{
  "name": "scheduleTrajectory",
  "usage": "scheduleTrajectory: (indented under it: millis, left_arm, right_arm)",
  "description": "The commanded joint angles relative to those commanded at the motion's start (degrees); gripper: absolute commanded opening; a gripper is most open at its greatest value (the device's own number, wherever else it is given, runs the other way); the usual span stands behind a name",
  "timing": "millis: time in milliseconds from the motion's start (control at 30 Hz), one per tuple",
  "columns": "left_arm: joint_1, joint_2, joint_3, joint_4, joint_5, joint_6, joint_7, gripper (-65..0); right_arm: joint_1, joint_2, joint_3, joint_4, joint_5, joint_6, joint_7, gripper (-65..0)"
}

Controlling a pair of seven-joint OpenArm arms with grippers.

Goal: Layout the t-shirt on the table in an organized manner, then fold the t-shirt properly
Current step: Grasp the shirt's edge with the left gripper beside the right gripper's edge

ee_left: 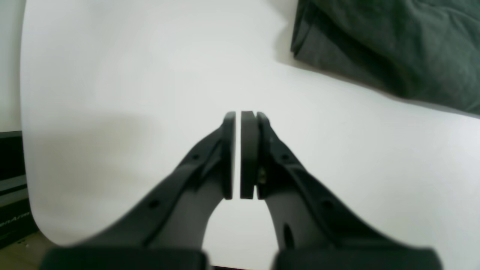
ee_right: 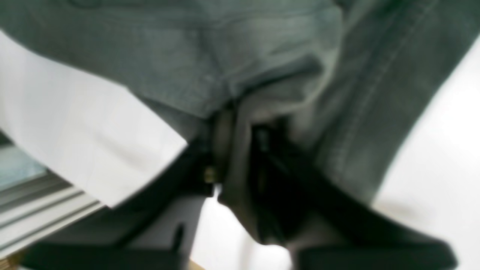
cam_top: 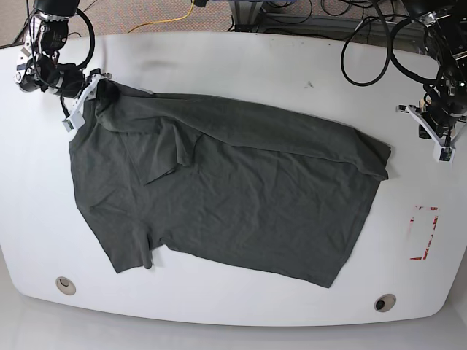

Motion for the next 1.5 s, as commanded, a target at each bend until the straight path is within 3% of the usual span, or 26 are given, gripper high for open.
scheduleTrajectory:
  millis: [167,333,500,767,1000,1267,1433,1500]
  left_arm:
    - [-4.48,2.64,0.35,-0.09,0.26,0.00,0.09,-40.8]
    - [-8.35,3.96,0.62,-0.44,0.44,0.26,0.09,-26.9]
    - [-13.10,5.63,1.32,-5.45,0.88,0.35,0.09,-26.4]
    - [-19.96,5.98,6.07,-14.33,7.47,0.35,-0.18,-26.4]
    - [-20.04,5.98,10.29,-14.86,7.56,0.35,-4.48,-26.4]
    - [-19.96,7.03,10.46,-14.95,7.47,0.09,-4.92,-26.4]
    - [-19.16,7.65,10.55,-15.12,7.47,0.09,-6.51,-26.4]
    - [-18.46,7.65,10.81,-15.56,7.47,0.09,-8.35,-26.4]
  right_arm:
    - [0.35,0.00,0.00,0.00,0.18,0.00,0.00,-20.3]
    - [0.53,0.00,0.00,0.00,0.18,0.00,0.00,-12.8]
    - [1.14,-0.09,0.00,0.44,0.26,0.00,0.00,-12.4]
    - [-1.32,-0.79,3.78,10.90,0.00,0.00,-0.35,-12.0]
    - [-5.45,-0.53,7.12,22.59,0.00,0.00,-0.35,-11.9]
    - [-5.89,-0.79,7.21,23.47,-0.53,0.00,-0.09,-11.9]
    - [-3.60,-3.52,7.21,20.84,-5.54,0.00,0.18,-12.2]
    - [-2.73,-5.27,7.65,20.40,-10.64,0.00,0.26,-12.2]
